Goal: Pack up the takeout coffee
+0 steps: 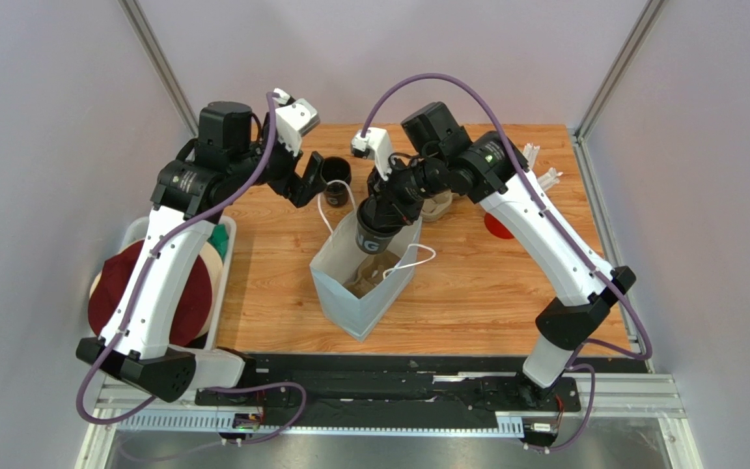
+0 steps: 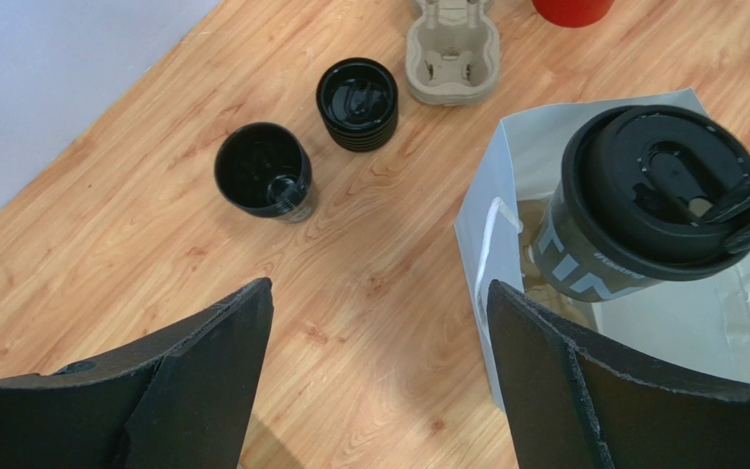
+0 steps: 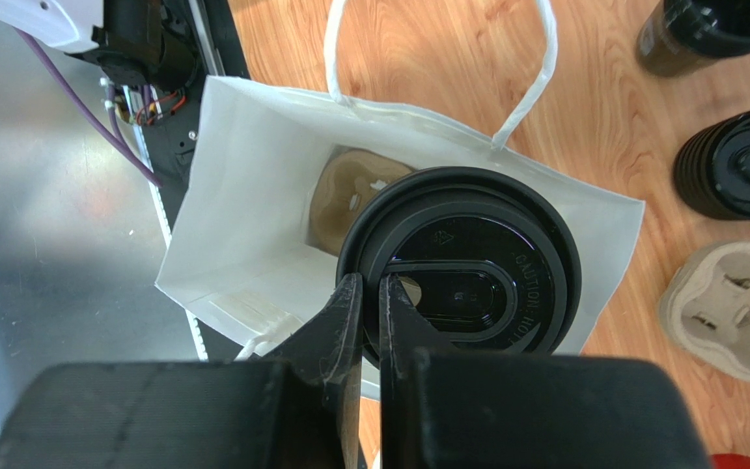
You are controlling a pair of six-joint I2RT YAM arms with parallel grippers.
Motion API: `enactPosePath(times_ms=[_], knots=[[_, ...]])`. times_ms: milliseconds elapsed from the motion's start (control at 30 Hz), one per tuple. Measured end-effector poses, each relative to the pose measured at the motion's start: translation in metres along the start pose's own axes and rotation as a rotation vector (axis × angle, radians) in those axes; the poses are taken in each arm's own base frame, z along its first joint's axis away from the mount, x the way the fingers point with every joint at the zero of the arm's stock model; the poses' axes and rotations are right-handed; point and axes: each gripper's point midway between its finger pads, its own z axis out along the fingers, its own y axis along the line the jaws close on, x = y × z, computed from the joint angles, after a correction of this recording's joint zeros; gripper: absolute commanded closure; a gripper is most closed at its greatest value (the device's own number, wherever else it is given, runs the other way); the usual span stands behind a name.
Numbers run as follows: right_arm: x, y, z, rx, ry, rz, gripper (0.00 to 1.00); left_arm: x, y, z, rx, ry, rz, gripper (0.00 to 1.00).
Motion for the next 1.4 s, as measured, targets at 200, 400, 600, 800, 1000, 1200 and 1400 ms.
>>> enactPosePath(times_ms=[200, 400, 600, 800, 1000, 1200, 1400], knots=[[0.006, -0.001, 0.005, -0.007, 0.03, 0.013, 1.0, 0.0, -0.004, 0.003, 0.029, -0.003, -0.009, 0.19], [0.01, -0.002, 0.009, -0.006, 0.044, 0.015, 1.0, 0.0, -0.008, 0.006, 0.05, -0.007, -0.014, 0.27], [0.026, -0.003, 0.022, -0.017, 0.09, 0.034, 1.0, 0.008, -0.011, 0.01, 0.072, 0.007, -0.023, 0.32], [0.03, -0.008, 0.028, -0.002, 0.1, 0.04, 1.0, 0.007, -0.012, 0.011, 0.078, 0.001, -0.025, 0.37], [0.037, -0.011, 0.037, 0.004, 0.117, 0.041, 1.0, 0.008, -0.013, 0.014, 0.089, -0.002, -0.028, 0.4], [0.053, -0.009, 0.054, 0.004, 0.167, 0.042, 1.0, 0.009, -0.014, 0.015, 0.096, -0.002, -0.03, 0.46], [0.069, -0.015, 0.07, 0.026, 0.201, 0.047, 1.0, 0.013, -0.015, 0.017, 0.102, 0.007, -0.036, 0.49]])
